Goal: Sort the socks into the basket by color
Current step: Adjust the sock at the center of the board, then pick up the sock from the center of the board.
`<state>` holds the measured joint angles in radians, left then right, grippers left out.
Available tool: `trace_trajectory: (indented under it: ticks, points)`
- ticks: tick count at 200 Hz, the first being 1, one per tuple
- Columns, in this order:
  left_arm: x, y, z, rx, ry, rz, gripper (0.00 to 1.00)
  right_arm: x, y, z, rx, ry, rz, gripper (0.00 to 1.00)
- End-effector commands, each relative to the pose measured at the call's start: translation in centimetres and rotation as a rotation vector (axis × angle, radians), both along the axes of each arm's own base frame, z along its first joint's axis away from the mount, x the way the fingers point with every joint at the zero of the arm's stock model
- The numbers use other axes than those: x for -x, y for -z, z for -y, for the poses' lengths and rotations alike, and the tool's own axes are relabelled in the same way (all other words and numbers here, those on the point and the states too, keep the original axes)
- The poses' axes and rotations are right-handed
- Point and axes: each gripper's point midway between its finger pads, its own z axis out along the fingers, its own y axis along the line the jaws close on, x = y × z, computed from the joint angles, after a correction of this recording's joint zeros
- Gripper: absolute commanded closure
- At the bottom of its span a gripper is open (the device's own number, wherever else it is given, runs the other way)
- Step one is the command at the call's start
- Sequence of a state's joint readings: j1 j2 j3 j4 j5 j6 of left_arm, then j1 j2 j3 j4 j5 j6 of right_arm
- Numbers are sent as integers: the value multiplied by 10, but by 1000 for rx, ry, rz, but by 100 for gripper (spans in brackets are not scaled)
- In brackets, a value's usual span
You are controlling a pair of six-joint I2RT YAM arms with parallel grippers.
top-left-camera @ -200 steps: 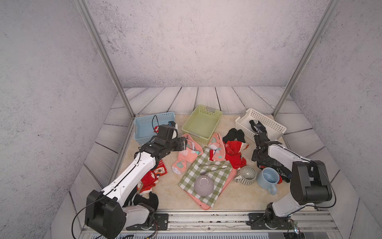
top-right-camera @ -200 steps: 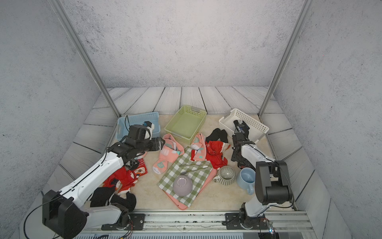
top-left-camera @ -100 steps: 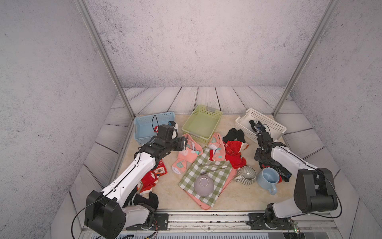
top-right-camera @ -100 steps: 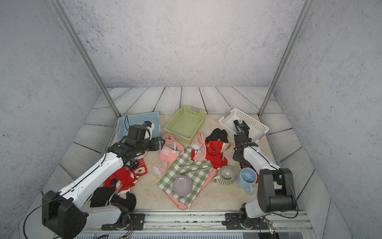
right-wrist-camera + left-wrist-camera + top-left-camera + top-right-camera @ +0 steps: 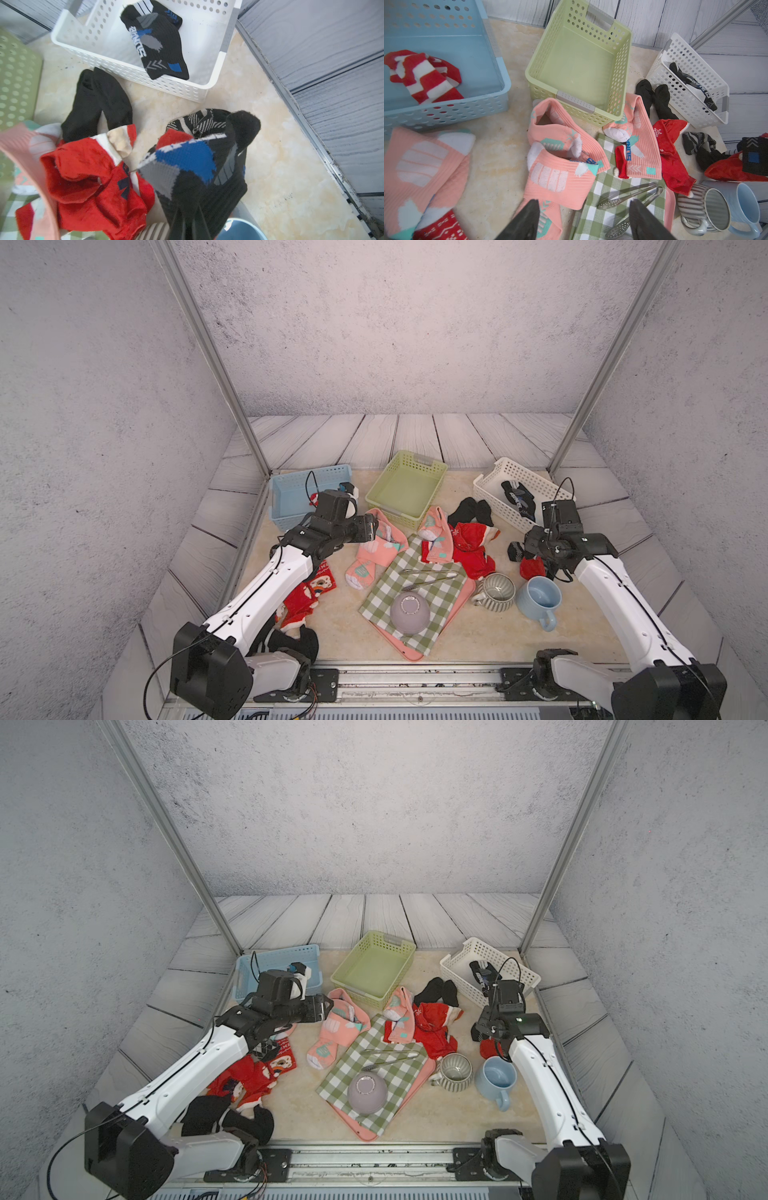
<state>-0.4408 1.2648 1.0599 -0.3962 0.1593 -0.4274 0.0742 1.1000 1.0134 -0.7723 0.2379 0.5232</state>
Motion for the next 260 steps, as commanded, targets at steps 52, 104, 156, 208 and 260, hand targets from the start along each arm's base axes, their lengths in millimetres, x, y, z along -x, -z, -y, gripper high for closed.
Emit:
trace_trajectory:
  ticks: [52, 104, 156, 208, 260]
  points:
    - [-1, 4, 7, 15, 22, 7, 29, 5, 25, -55, -229, -242, -82, 100]
    - [0, 6, 6, 10, 19, 3, 29, -12, 54, -88, -335, -357, -133, 55]
    - [1, 9, 7, 12, 20, -2, 29, -10, 61, -64, -215, -287, -182, 18]
    - [1, 8, 8, 12, 24, -7, 29, -15, 71, -53, -138, -277, -196, 19]
    - [1, 11, 9, 12, 20, -10, 29, -19, 47, -87, -155, -416, -115, 23]
